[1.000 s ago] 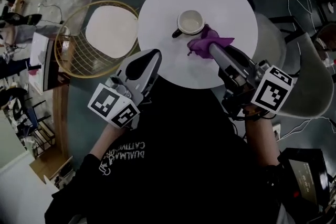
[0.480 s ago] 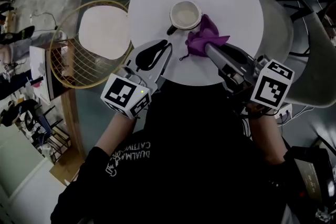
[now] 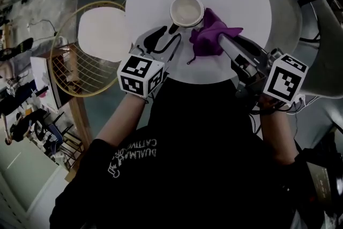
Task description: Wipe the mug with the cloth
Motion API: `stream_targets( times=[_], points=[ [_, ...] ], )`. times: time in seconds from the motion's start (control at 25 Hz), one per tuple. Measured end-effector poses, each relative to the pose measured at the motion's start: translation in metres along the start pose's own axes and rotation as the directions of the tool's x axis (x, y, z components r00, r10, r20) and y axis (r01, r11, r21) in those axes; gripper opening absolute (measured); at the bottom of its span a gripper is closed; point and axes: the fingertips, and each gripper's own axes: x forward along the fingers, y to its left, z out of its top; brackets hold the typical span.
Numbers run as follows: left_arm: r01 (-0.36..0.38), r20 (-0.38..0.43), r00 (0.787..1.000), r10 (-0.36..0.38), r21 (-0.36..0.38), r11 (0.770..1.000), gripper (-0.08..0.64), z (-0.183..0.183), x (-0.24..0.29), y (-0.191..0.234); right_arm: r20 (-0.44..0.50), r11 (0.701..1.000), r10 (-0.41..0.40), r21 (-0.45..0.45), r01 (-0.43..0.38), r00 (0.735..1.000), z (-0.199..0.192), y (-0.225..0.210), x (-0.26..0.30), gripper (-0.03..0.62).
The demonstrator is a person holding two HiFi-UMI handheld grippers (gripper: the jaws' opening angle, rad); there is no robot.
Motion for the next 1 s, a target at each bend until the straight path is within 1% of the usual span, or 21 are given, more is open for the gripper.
stream_targets(
  times=[0.08,0.28,0.4,0.52,0.76,1.0],
  points=[
    [0.015,-0.030,0.999,-0.015,0.007,1.000,0.179,-0.005,0.007,0.002,0.005,1.000,-0.012,0.010,0.012,1.000,-0.003,-0.003,0.001,0.031],
    [0.039,-0.062,0.997,-0.037,0.022,0.999,0.179,-0.010,0.015,0.008,0.026,0.998,-0.041,0.046,0.040,0.999,-0.015,-0.010,-0.001,0.031],
    [0.045,-0.099,0.994,-0.040,0.046,0.998,0.179,-0.014,0.019,0.011,0.027,0.996,-0.057,0.068,0.055,0.998,-0.022,-0.015,-0.001,0.031],
    [0.051,-0.150,0.988,-0.037,0.087,0.995,0.166,-0.020,0.022,0.014,0.029,0.995,-0.071,0.070,0.068,0.997,-0.026,-0.017,0.003,0.031],
    [0.079,-0.208,0.977,-0.039,0.189,0.979,0.103,-0.023,0.030,0.013,0.022,0.994,-0.099,0.050,0.098,0.995,-0.033,-0.027,0.017,0.031],
    [0.101,-0.229,0.972,-0.053,0.207,0.973,0.077,-0.024,0.032,0.013,-0.013,0.994,-0.105,0.037,0.106,0.994,-0.046,-0.030,0.036,0.031]
  ],
)
